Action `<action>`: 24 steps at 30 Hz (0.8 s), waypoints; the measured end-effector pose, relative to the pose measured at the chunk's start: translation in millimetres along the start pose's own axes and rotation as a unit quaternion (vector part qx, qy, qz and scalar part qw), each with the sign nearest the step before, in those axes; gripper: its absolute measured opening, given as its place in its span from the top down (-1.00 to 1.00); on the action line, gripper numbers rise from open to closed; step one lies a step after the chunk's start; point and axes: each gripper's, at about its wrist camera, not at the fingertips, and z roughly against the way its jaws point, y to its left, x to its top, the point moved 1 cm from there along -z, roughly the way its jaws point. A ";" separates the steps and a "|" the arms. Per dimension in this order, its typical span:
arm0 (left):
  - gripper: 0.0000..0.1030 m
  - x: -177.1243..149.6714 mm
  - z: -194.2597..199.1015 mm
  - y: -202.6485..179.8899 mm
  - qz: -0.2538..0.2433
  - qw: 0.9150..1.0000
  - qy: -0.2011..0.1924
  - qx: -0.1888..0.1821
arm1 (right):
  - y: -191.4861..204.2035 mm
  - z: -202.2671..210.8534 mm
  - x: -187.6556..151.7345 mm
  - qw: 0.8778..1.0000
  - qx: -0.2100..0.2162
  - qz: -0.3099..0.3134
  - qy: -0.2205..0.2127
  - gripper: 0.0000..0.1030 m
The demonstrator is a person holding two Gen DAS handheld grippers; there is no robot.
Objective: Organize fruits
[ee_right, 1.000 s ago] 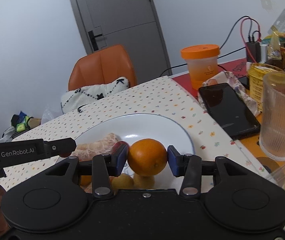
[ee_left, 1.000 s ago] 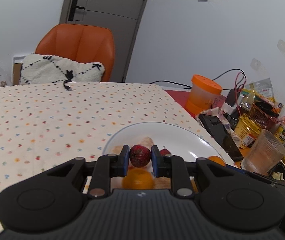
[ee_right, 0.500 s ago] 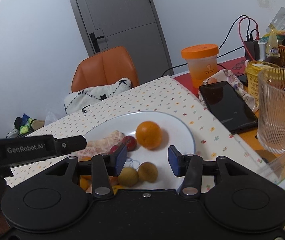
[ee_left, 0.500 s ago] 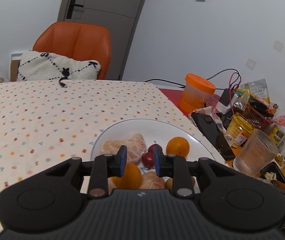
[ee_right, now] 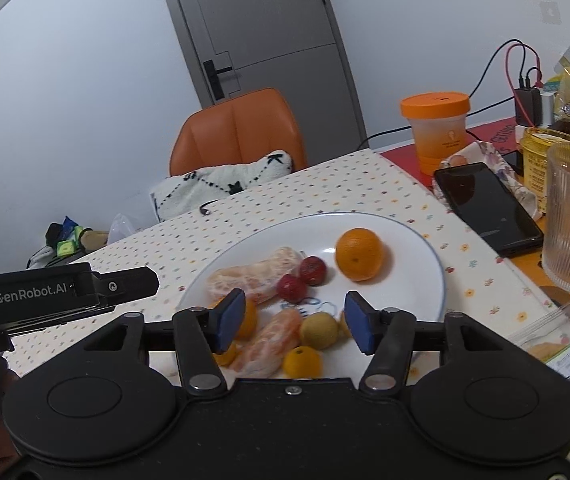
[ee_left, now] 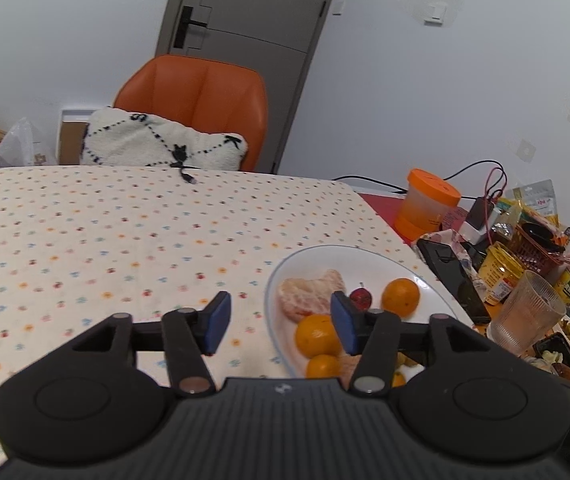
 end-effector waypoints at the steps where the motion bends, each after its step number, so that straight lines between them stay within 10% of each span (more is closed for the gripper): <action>1: -0.19 -0.2 3.5 2.4 0.000 1.000 -0.002 0.003 | 2.2 1.4 -0.3 1.000 0.003 0.000 -0.001 -0.09; 7: -0.59 -1.5 24.7 14.9 -0.006 0.999 -0.016 0.032 | 14.6 9.1 -3.1 1.000 0.017 0.003 -0.002 -0.31; 24: -0.86 -15.8 86.0 44.6 0.001 0.995 -0.028 0.097 | 45.6 51.7 -12.7 0.998 0.047 0.037 -0.010 -0.94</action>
